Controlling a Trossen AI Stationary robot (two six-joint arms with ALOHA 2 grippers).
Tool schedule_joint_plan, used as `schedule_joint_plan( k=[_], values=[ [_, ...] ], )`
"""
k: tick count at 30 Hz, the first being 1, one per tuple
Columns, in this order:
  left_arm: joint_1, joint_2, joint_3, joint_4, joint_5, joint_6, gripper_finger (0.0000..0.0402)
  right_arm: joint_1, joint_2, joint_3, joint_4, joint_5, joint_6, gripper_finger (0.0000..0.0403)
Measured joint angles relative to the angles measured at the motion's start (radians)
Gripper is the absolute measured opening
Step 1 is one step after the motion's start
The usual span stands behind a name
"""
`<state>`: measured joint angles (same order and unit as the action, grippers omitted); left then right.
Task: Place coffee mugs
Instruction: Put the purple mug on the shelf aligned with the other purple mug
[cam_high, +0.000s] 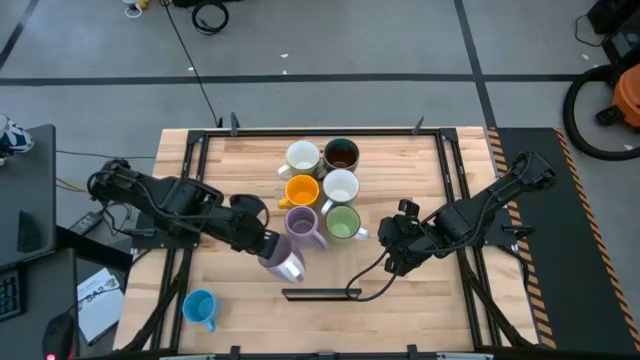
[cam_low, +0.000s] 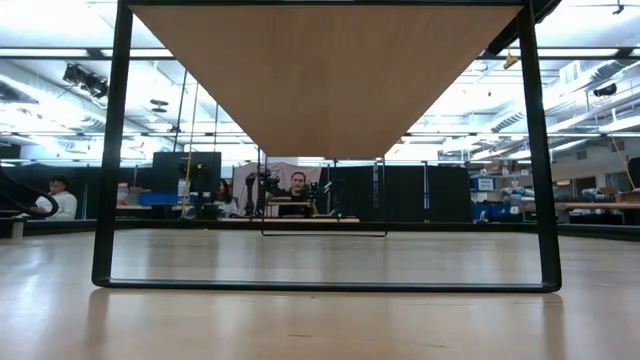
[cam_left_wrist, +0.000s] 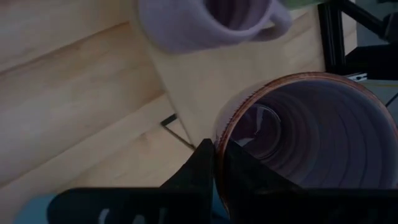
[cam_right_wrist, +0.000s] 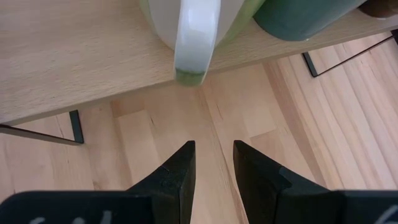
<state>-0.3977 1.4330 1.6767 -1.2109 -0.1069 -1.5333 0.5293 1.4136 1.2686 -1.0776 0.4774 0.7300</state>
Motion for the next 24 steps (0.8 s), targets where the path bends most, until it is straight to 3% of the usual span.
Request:
schedule_joint_plan(
  k=[11,24],
  values=[
    [-0.012,0.197,0.305,-0.237,-0.084,0.000,0.0021,0.000,0.000,0.000,0.000,0.000,0.000,0.0113],
    [-0.011,0.300,0.323,-0.296,-0.119,-0.006,0.0021,0.000,0.000,0.000,0.001,0.003,0.000,0.0114]
  ],
)
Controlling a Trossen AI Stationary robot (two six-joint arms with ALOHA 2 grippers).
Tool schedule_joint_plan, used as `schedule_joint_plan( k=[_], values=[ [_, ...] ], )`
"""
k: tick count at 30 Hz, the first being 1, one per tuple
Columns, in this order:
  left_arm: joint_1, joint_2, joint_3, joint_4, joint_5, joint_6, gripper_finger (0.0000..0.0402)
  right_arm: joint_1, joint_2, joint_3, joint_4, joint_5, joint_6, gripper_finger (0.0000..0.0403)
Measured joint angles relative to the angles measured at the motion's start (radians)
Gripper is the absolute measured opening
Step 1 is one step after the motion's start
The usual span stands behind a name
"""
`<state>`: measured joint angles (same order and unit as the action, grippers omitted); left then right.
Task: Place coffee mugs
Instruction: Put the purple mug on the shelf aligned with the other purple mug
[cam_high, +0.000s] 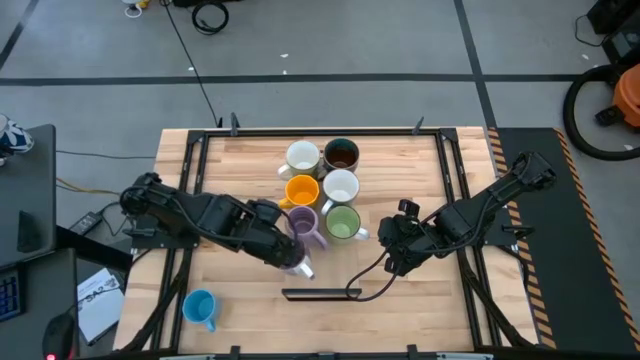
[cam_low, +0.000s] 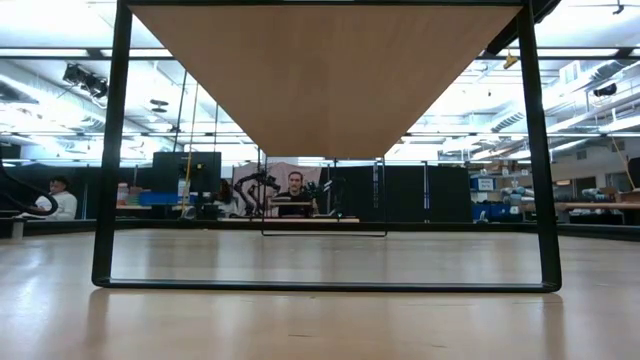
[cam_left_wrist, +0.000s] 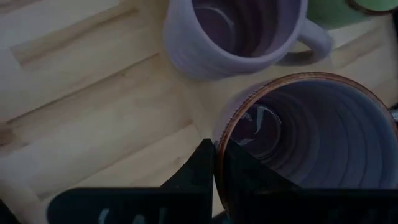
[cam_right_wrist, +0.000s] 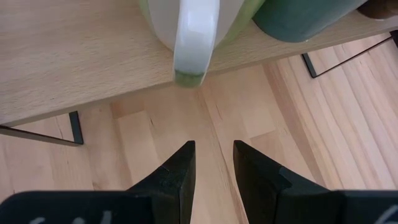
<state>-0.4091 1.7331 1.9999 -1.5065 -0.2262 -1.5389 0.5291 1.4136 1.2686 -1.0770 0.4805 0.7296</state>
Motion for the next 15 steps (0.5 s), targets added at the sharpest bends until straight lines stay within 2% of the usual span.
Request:
schedule_joint_plan(
  k=[6,15],
  values=[
    [0.000,0.031,-0.011,-0.009,-0.031,-0.027,0.0021,0.000,0.000,0.000,0.006,0.000,0.000,0.0114],
    [-0.001,0.072,-0.011,-0.003,-0.018,-0.049,0.0033,0.000,0.000,0.000,0.008,-0.001,0.000,0.0114]
  ],
)
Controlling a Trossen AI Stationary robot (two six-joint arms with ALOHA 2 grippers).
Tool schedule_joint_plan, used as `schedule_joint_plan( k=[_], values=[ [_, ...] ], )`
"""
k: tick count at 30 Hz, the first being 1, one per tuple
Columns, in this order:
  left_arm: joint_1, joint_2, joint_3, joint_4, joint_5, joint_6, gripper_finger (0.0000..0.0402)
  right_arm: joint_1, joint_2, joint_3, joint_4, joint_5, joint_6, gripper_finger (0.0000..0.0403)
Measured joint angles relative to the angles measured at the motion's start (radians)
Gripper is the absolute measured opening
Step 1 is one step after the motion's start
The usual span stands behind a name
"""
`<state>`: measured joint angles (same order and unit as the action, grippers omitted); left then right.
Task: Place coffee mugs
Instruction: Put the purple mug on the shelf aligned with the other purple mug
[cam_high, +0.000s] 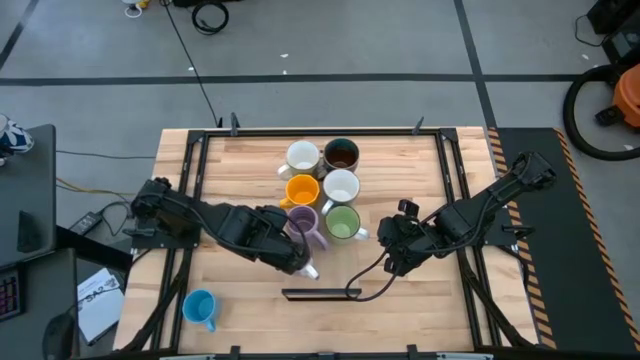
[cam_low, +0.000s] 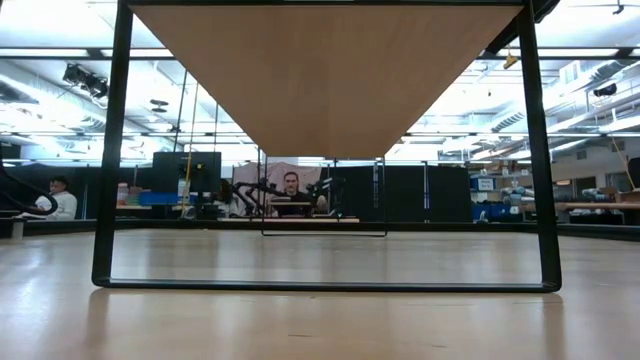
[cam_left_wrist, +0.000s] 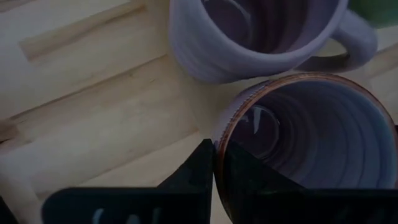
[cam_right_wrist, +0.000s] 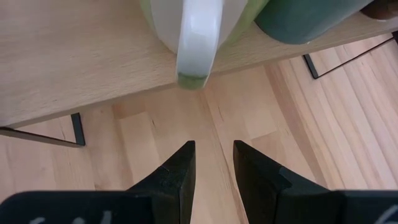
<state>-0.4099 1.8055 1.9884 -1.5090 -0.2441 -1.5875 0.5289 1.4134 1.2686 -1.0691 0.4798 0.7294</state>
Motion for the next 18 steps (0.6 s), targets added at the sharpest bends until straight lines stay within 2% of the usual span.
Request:
schedule_joint_plan(
  k=[18],
  values=[
    [0.000,0.027,0.001,0.057,0.065,0.000,0.0042,0.000,0.000,0.000,0.003,-0.002,-0.026,0.0114]
  ],
)
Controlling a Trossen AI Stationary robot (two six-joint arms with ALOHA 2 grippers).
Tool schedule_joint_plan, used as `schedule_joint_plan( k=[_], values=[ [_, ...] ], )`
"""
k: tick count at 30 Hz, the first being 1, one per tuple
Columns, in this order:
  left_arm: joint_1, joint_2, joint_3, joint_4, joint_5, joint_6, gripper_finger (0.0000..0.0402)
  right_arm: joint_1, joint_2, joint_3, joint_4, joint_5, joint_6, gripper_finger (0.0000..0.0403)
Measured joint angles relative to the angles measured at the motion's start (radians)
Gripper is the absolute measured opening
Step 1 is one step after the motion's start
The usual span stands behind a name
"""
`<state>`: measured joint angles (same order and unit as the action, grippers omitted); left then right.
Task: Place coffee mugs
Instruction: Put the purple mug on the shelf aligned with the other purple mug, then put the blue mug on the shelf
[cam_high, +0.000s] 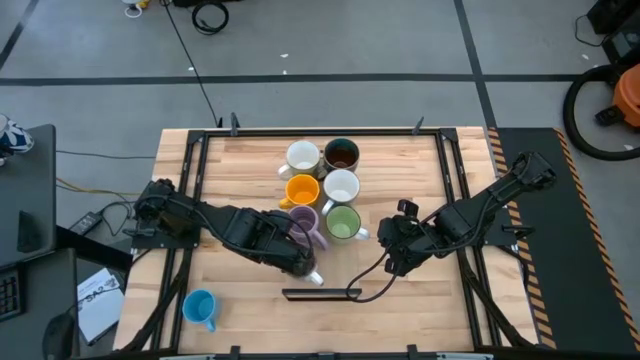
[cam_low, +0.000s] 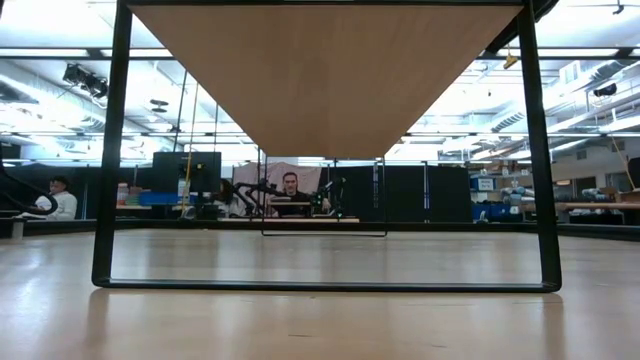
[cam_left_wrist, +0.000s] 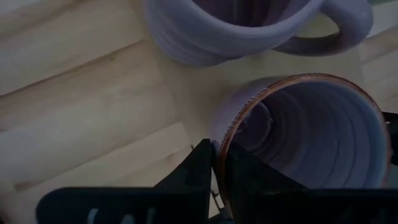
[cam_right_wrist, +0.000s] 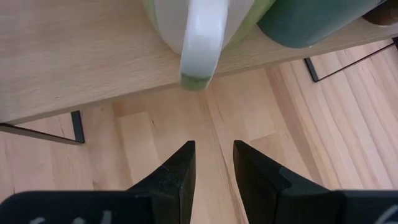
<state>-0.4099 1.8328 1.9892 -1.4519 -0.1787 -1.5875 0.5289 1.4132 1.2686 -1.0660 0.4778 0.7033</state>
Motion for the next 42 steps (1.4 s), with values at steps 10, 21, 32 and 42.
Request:
schedule_joint_plan(
  k=[10,21,32,42],
  values=[
    [0.003,0.000,0.000,0.012,0.011,0.000,0.0074,0.000,0.000,0.000,0.000,0.000,0.000,0.0114],
    [0.003,-0.001,0.000,0.007,0.027,0.016,0.0158,0.000,0.000,0.000,0.000,0.000,0.000,0.0114],
    [-0.013,-0.080,0.000,-0.021,0.018,0.096,0.0160,0.000,0.000,0.000,0.003,0.005,-0.011,0.0114],
    [-0.064,-0.179,0.000,-0.056,-0.020,0.284,0.0160,0.000,0.000,0.000,0.040,0.007,-0.050,0.0113]
  ],
)
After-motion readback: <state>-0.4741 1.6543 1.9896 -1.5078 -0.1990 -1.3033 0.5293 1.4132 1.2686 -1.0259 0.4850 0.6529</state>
